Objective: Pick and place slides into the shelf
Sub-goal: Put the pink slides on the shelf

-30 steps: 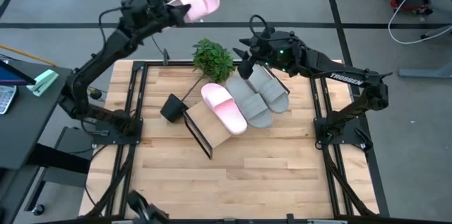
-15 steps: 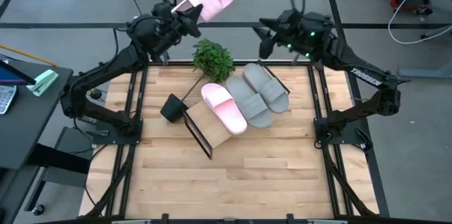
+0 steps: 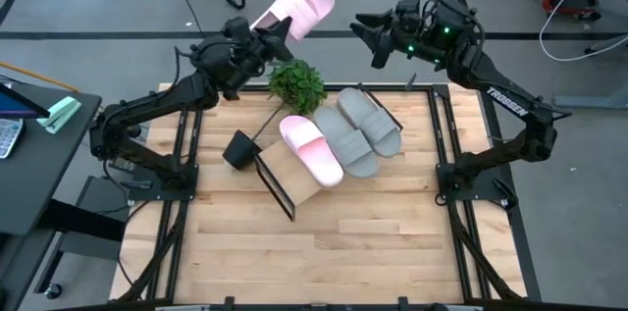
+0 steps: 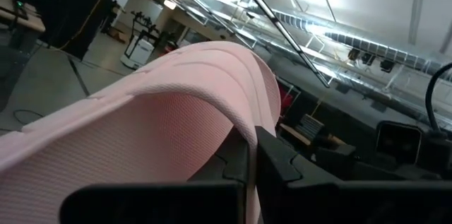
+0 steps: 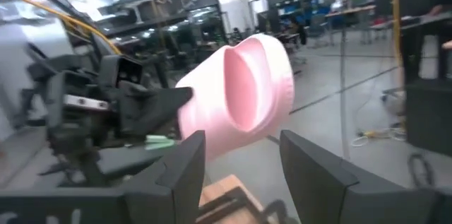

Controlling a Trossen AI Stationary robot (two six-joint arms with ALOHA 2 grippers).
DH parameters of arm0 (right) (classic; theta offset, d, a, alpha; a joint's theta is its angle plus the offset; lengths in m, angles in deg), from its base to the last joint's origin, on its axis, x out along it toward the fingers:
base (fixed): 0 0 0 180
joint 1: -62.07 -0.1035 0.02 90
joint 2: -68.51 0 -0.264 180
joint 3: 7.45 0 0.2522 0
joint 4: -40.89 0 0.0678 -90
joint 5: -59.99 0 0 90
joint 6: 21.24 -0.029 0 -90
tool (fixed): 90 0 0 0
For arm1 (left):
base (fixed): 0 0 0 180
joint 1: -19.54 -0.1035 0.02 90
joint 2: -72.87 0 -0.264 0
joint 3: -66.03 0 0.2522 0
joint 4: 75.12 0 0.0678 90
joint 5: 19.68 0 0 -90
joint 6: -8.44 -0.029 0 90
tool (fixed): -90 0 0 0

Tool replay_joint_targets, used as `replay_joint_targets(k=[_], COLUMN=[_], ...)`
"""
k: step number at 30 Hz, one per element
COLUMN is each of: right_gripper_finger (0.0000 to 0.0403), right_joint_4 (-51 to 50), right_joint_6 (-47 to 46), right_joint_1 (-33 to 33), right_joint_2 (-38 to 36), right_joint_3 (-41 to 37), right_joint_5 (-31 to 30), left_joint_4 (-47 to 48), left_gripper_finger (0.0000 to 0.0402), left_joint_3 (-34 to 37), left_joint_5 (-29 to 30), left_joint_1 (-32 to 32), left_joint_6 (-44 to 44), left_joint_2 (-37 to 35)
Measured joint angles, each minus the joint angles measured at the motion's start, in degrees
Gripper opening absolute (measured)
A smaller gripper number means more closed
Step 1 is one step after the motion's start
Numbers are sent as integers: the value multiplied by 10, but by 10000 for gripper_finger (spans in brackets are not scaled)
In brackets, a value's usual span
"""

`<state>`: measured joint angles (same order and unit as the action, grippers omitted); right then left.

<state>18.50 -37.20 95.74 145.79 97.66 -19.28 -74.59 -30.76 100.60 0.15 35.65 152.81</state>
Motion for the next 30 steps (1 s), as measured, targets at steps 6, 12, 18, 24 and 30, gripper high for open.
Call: replay_joint_targets(k=[6, 12, 18, 24, 30], right_gripper_finger=[187, 187, 187, 187, 187], right_joint_4=[-1, -12, -17, -16, -11], right_joint_6=[-29, -43, -59, -44, 8], right_joint_1=[30, 29, 29, 25, 38], right_joint_2=[0, 0, 0, 0, 0], right_joint_3=[0, 0, 0, 0, 0], right_joint_5=[39, 32, 12, -7, -7], left_joint_4=[-1, -5, -42, -70, -182], left_gripper_finger=[11, 11, 11, 11, 11], left_joint_3=[0, 0, 0, 1, 0], left_joint_5=[-29, -100, -171, -163, -70], left_joint_1=[-13, -40, -70, -82, -56], left_joint_6=[-3, 22, 59, 97, 92], left_joint_2=[0, 0, 0, 0, 35])
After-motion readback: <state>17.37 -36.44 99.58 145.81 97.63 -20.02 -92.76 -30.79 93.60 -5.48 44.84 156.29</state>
